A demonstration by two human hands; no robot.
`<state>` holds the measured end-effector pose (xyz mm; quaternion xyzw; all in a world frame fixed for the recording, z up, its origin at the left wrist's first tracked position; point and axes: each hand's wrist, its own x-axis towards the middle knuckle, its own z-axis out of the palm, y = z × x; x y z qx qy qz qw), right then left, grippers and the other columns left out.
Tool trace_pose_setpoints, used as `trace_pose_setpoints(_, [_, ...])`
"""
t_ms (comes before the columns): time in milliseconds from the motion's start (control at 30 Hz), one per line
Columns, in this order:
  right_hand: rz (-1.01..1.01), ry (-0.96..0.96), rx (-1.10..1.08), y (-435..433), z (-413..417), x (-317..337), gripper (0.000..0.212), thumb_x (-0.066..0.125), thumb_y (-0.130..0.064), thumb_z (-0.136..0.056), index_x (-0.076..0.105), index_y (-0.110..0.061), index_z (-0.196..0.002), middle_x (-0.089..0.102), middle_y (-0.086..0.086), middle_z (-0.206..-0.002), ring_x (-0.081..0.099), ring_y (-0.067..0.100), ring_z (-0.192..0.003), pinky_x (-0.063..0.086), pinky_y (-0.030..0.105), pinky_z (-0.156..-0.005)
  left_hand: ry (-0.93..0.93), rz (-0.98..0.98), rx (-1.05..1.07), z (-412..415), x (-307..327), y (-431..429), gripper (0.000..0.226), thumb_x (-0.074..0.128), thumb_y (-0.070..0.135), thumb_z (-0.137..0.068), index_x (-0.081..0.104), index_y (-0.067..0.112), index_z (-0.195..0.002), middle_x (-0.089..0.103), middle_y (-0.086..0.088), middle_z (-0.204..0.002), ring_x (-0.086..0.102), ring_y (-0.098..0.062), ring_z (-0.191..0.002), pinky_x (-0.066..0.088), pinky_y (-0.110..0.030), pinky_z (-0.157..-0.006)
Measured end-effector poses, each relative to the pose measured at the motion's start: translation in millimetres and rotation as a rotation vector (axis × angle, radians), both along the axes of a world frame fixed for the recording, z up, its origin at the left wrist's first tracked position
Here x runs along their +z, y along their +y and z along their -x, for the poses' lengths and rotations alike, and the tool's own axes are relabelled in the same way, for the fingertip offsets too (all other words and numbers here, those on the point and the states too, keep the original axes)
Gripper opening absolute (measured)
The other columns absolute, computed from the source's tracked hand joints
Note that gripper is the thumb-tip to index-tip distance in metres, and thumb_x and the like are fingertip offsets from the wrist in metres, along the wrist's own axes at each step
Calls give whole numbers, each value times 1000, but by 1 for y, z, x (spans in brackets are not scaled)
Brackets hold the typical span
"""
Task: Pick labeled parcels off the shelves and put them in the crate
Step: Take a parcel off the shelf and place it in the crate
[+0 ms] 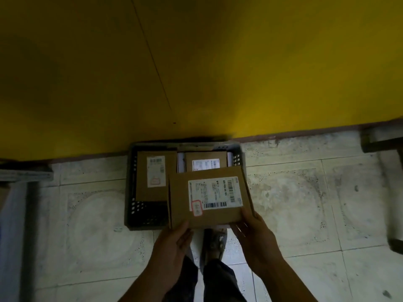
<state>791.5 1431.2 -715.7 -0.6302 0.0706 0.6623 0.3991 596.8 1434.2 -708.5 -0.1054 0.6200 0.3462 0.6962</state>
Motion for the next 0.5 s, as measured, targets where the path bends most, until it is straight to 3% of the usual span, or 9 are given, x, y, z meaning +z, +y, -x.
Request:
trace_pose_setpoints(67, [29, 1, -12, 10, -1, -37, 36, 50, -20, -98, 54, -7, -131, 65, 17, -127, 64, 30, -116, 49, 42, -95, 13, -5, 22, -4, -31, 18, 34, 57, 3, -89, 60, 17, -120, 67, -8, -119, 61, -25, -112, 44, -40, -99])
trace_pose_setpoints(200, [136, -44, -55, 35, 2, -127, 19, 53, -21, -98, 62, -9, -110, 72, 11, -107, 69, 22, -96, 53, 29, -75, 28, 28, -8, -13, -122, 45, 37, 67, 13, -79, 60, 21, -114, 64, -7, -124, 59, -24, -116, 45, -40, -104])
trace_pose_setpoints(233, [153, -61, -47, 41, 0, -140, 23, 56, -25, -97, 60, -10, -114, 70, 9, -110, 67, 19, -100, 51, 28, -75, 37, 42, -31, -15, -134, 53, 34, 68, 15, -79, 60, 22, -111, 64, -6, -121, 59, -23, -115, 45, -40, -103])
trace_pose_setpoints(300, [181, -61, -15, 49, -3, -178, 47, 62, -33, -93, 50, -15, -134, 63, 5, -125, 58, 20, -117, 48, 30, -87, 82, 68, -124, -18, -165, 66, 25, 68, 18, -82, 58, 25, -104, 65, -1, -111, 61, -18, -107, 46, -38, -99])
trace_pose_setpoints(367, [222, -76, -3, 56, -5, -207, 58, 65, -35, -91, 43, -19, -142, 56, 6, -137, 46, 25, -132, 39, 37, -105, 149, 98, -215, -18, -192, 79, 17, 69, 22, -85, 59, 26, -98, 64, 1, -101, 61, -14, -97, 46, -34, -95])
trace_pose_setpoints(433, [274, -75, 20, 62, -7, -232, 55, 65, -35, -90, 46, -20, -140, 55, 8, -139, 43, 26, -135, 32, 47, -114, 184, 137, -248, -16, -217, 86, 15, 69, 24, -85, 59, 25, -96, 64, 1, -99, 60, -14, -94, 47, -32, -93])
trace_pose_setpoints(500, [244, -39, 66, 71, -8, -246, 46, 63, -36, -92, 54, -19, -133, 64, 7, -130, 53, 24, -128, 40, 49, -107, 170, 147, -251, -15, -232, 92, 11, 68, 23, -87, 60, 23, -94, 65, 1, -99, 61, -13, -94, 48, -30, -91])
